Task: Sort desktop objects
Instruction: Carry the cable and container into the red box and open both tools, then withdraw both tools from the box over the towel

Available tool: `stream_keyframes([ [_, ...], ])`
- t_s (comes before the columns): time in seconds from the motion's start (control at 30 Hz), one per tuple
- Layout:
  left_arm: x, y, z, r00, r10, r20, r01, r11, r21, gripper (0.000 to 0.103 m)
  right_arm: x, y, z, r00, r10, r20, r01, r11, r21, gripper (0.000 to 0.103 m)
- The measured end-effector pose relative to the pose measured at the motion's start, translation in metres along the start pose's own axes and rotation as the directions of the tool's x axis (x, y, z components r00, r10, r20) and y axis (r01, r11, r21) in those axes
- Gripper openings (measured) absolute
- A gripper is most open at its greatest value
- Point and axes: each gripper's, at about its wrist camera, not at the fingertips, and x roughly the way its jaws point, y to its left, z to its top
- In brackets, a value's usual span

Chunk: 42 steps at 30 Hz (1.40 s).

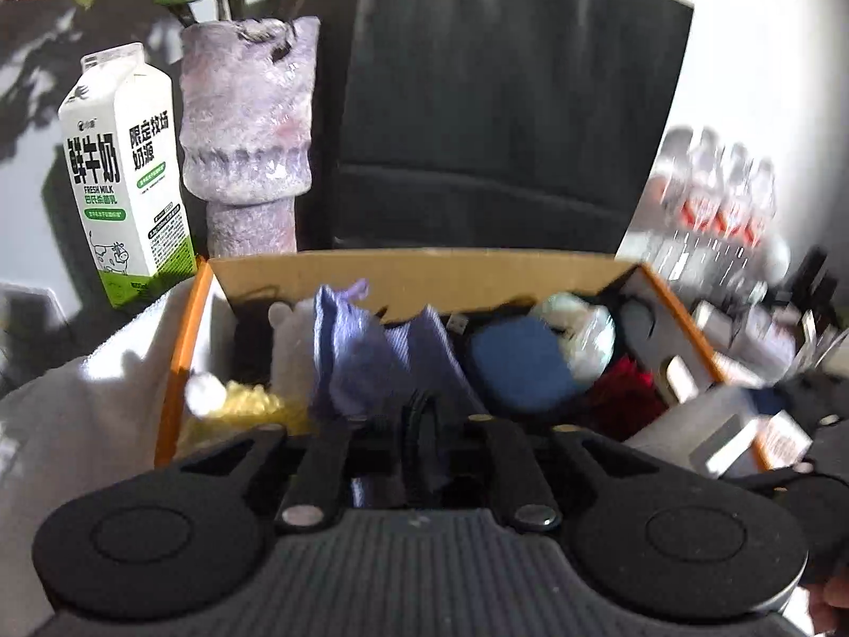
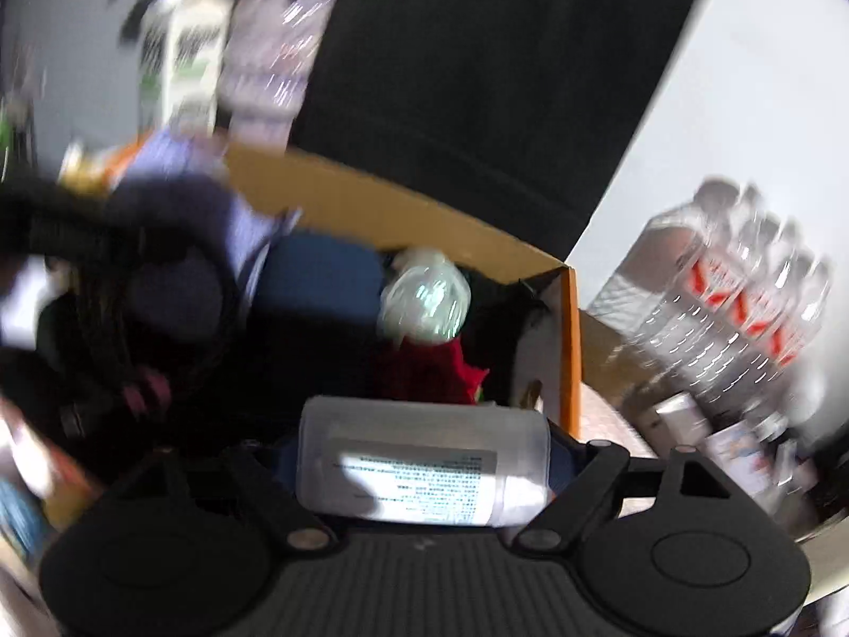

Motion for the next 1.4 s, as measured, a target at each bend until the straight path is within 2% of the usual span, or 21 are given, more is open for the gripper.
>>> stream_keyframes([
  [0.07,-0.009,0.001,0.003,1.000,-0.005,0.031,0.005,1.000,-0.007,0.053,0.005,-0.010,0.002,0.999,0.033,-0.011,-0.032,0.997,0.066,0.083],
  [0.13,-0.023,-0.001,0.005,0.998,0.001,0.058,-0.003,1.000,0.019,0.060,0.006,-0.014,0.001,0.999,0.049,-0.020,-0.047,0.995,0.085,0.085],
  [0.2,-0.036,-0.003,0.010,0.997,0.021,0.069,-0.023,0.999,0.033,0.077,0.005,-0.016,0.002,0.997,0.052,-0.049,-0.049,0.996,0.075,0.086],
  [0.27,-0.049,-0.003,0.015,0.996,0.062,0.063,-0.063,0.998,0.018,0.083,-0.002,-0.013,0.002,0.996,0.051,-0.070,-0.047,0.998,0.053,0.086],
  [0.37,-0.066,0.000,0.014,0.989,0.145,0.028,-0.145,0.989,-0.013,0.083,-0.025,-0.010,0.002,0.999,0.029,-0.039,-0.027,0.999,0.033,0.086],
  [0.43,-0.077,0.004,0.009,0.985,0.175,0.010,-0.174,0.984,-0.029,0.084,-0.041,-0.011,0.005,0.999,0.038,-0.015,-0.037,0.998,0.047,0.086],
  [0.6,-0.114,0.004,-0.020,0.976,0.217,0.030,-0.219,0.975,0.041,0.087,-0.082,-0.011,0.000,0.996,0.082,0.040,-0.085,0.992,0.094,0.086],
  [0.73,-0.149,0.000,-0.066,0.980,0.192,0.061,-0.195,0.979,0.065,0.088,-0.114,-0.007,-0.023,0.988,0.124,0.089,-0.136,0.981,0.135,0.086],
  [0.8,-0.166,-0.001,-0.093,0.983,0.174,0.062,-0.177,0.983,0.054,0.089,-0.131,-0.001,-0.042,0.982,0.152,0.115,-0.169,0.973,0.159,0.087],
  [1.0,-0.212,-0.003,-0.178,0.990,0.125,0.071,-0.126,0.992,0.011,0.090,-0.171,0.031,-0.123,0.969,0.169,0.179,-0.204,0.958,0.199,0.088],
  [1.1,-0.229,-0.011,-0.212,0.987,0.135,0.087,-0.137,0.990,0.018,0.090,-0.185,0.047,-0.167,0.969,0.154,0.191,-0.193,0.959,0.207,0.088],
  [1.23,-0.250,-0.022,-0.252,0.973,0.180,0.143,-0.183,0.983,0.009,0.090,-0.199,0.065,-0.219,0.971,0.130,0.199,-0.172,0.962,0.211,0.088],
  [1.4,-0.263,-0.026,-0.284,0.975,0.180,0.129,-0.178,0.984,-0.024,0.090,-0.218,0.075,-0.269,0.971,0.103,0.216,-0.146,0.969,0.198,0.092],
])
